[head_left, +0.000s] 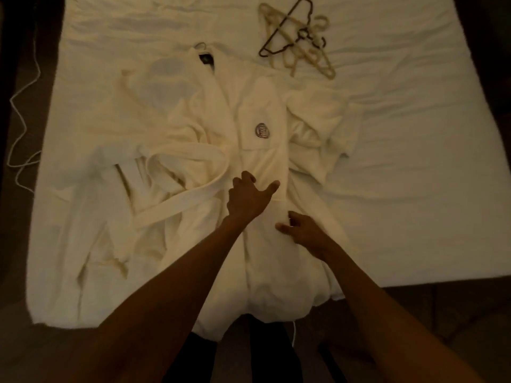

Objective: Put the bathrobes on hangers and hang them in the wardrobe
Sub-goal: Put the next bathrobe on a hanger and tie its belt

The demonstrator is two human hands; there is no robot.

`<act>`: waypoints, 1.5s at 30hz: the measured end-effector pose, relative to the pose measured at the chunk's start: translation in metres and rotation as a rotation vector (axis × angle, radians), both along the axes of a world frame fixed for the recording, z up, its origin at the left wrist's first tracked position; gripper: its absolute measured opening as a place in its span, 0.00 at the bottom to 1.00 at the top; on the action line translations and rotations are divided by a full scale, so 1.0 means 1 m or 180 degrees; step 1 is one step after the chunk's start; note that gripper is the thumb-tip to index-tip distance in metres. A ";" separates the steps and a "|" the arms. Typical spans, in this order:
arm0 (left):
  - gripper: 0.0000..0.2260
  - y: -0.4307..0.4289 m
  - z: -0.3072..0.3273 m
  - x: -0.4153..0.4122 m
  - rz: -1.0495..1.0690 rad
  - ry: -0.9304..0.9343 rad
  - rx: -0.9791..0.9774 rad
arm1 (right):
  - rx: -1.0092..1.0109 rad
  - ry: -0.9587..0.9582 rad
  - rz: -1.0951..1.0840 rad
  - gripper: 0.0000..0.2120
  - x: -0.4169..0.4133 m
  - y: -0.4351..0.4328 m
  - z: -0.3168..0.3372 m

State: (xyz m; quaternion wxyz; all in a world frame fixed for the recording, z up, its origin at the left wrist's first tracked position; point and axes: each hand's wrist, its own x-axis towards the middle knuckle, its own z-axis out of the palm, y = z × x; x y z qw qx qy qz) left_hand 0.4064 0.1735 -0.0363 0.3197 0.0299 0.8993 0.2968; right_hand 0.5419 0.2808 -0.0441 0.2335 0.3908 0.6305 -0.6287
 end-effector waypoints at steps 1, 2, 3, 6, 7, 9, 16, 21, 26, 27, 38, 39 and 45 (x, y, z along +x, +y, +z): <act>0.40 0.010 -0.005 0.002 -0.0120 -0.0183 -0.0198 | -0.0350 -0.0039 0.0107 0.27 0.006 0.005 0.000; 0.45 0.018 -0.009 0.004 -0.0302 -0.0274 -0.0403 | -0.0656 -0.0046 0.0271 0.29 0.011 0.010 -0.001; 0.46 0.023 -0.014 0.003 -0.0505 -0.0270 -0.0578 | -0.0953 -0.0013 0.0407 0.29 0.015 0.015 -0.004; 0.37 0.020 -0.025 -0.005 -0.1009 0.0004 -0.0672 | -0.1737 0.0107 0.0500 0.29 0.019 0.025 -0.009; 0.33 0.014 -0.026 -0.011 -0.1055 0.0038 -0.0559 | -0.1903 0.0173 0.0506 0.28 0.017 0.029 -0.012; 0.28 -0.006 -0.023 -0.027 -0.0883 -0.0124 -0.0217 | -0.1886 0.0267 0.0356 0.22 0.013 0.036 -0.015; 0.27 -0.081 0.001 -0.043 0.0341 -0.1110 0.1188 | -0.0043 0.0344 -0.0640 0.14 -0.013 0.032 -0.038; 0.32 -0.105 0.000 -0.044 0.0887 -0.1488 0.1614 | -0.0127 0.0096 0.0521 0.35 -0.044 -0.008 -0.027; 0.27 -0.115 0.014 -0.047 0.0888 -0.1258 0.1503 | -0.0723 -0.0094 0.0339 0.29 -0.047 -0.019 -0.012; 0.26 -0.116 0.018 -0.046 0.0862 -0.1142 0.1441 | -0.0876 -0.0110 0.0241 0.27 -0.045 -0.013 -0.004; 0.34 -0.089 0.059 -0.034 -0.0262 0.0066 0.0681 | -0.0078 0.0776 0.0482 0.15 -0.076 0.028 0.103; 0.37 -0.084 0.064 -0.034 -0.0554 0.0134 0.0716 | 0.0005 0.0846 0.0553 0.16 -0.081 0.025 0.108; 0.23 -0.062 0.070 -0.030 -0.1353 0.0795 0.0299 | -0.0088 0.0890 0.0464 0.14 -0.086 0.015 0.114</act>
